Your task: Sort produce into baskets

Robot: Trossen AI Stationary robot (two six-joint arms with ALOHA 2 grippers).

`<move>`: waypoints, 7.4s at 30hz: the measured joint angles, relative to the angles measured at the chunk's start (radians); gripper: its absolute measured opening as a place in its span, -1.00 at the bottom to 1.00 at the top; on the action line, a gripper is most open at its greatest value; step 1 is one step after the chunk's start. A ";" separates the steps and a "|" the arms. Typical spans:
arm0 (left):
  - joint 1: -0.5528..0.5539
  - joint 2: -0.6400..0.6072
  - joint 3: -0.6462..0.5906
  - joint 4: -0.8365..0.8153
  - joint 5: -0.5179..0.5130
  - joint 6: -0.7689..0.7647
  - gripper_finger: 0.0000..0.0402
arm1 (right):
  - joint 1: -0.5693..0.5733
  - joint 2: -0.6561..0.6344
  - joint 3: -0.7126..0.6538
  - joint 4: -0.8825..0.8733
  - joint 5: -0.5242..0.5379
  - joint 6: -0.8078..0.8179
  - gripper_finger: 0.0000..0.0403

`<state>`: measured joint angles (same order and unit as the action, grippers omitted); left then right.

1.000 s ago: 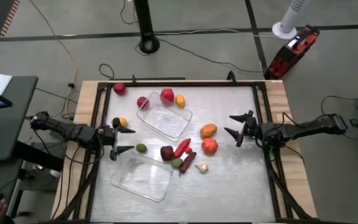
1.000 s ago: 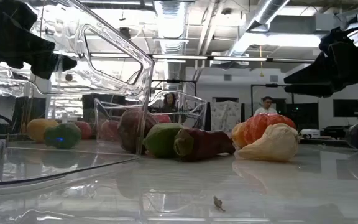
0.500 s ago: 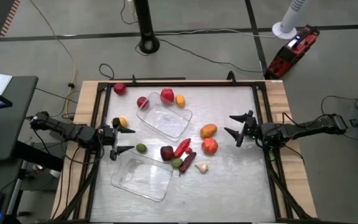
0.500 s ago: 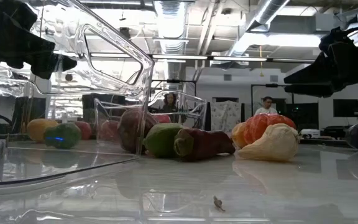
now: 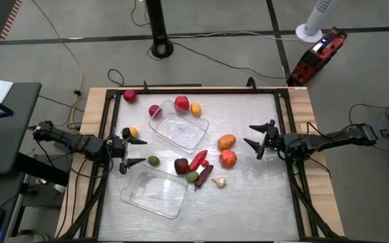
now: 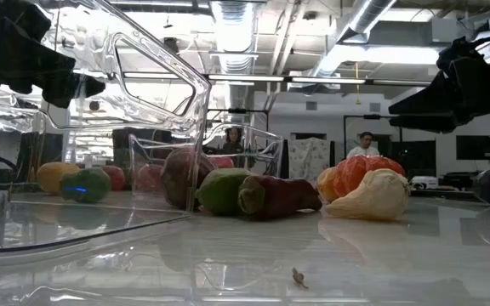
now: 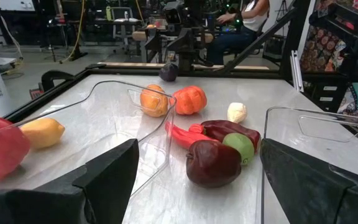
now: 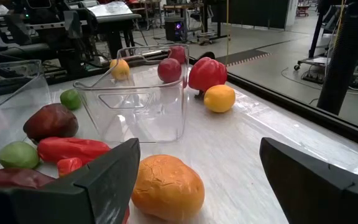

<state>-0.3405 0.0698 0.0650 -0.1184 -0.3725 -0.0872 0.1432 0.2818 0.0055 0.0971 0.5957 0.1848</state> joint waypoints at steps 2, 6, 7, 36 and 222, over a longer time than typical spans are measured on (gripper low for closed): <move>0.000 0.000 0.000 0.000 0.000 0.000 0.61 | 0.000 0.000 0.000 0.000 0.000 0.000 0.77; 0.000 0.000 0.000 0.000 0.000 0.000 0.61 | 0.000 0.000 0.000 0.000 0.000 0.000 0.77; 0.000 0.000 0.000 0.000 0.000 0.000 0.61 | 0.000 0.000 0.000 0.000 0.000 0.000 0.77; 0.000 0.000 -0.001 0.008 0.004 -0.100 0.61 | 0.000 0.000 0.000 0.000 0.001 -0.007 0.77; -0.130 -0.002 0.151 0.028 -0.201 0.085 0.61 | -0.457 0.655 0.446 -0.124 -0.649 -0.106 0.68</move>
<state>-0.4702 0.0676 0.2161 -0.0907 -0.5736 -0.0017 -0.3136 0.9363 0.4515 -0.0274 -0.0532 0.0788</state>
